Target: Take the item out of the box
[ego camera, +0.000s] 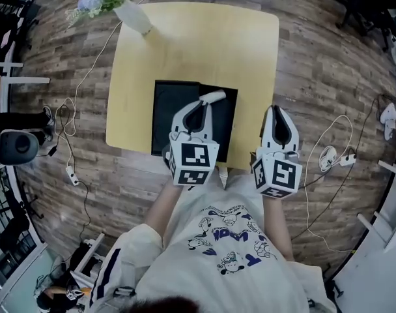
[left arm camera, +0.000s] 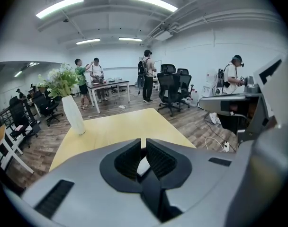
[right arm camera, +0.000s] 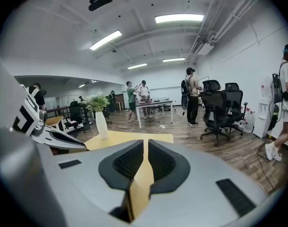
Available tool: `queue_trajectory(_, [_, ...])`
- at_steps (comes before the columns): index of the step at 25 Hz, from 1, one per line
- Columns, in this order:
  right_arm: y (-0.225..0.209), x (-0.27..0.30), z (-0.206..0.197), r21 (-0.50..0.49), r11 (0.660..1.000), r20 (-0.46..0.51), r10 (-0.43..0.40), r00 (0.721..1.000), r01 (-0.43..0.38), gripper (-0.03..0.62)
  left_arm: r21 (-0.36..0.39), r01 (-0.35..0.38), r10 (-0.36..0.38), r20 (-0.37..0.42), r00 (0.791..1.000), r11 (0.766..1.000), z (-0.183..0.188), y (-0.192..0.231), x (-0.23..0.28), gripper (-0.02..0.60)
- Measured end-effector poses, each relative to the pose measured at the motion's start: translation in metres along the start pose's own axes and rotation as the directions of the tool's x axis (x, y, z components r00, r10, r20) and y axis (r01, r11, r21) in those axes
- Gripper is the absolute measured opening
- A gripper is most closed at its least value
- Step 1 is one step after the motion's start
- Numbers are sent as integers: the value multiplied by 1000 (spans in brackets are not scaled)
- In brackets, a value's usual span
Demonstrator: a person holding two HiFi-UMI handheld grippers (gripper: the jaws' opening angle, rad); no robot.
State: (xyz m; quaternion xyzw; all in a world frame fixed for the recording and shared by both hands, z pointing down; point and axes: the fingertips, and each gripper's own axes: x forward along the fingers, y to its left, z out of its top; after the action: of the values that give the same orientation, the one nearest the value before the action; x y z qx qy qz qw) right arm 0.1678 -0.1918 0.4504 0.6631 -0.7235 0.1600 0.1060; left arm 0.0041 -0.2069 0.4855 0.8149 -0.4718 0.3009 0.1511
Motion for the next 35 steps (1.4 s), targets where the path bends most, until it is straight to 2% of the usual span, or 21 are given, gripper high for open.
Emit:
queue_trajectory(10, [-15, 20, -18, 6, 999, -75, 54, 996, -54, 46, -1, 12, -12, -128, 992, 1000, -19, -14, 35, 40])
queue_trajectory(13, [-17, 23, -21, 13, 998, -86, 65, 994, -64, 46, 6, 32, -30, -181, 983, 999, -29, -19, 44, 93])
queue_trajectory(23, [-16, 32, -35, 19, 996, -132, 90, 987, -89, 46, 56, 119, -95, -320, 943, 991, -55, -34, 67, 172])
queue_trajectory(30, [-18, 35, -44, 21, 995, -160, 100, 982, -98, 46, 82, 103, -61, -411, 910, 991, -70, -33, 81, 201])
queue_trajectory(35, [-20, 36, -50, 24, 995, -173, 101, 980, -99, 46, 113, 85, -29, -431, 902, 990, -73, -33, 87, 206])
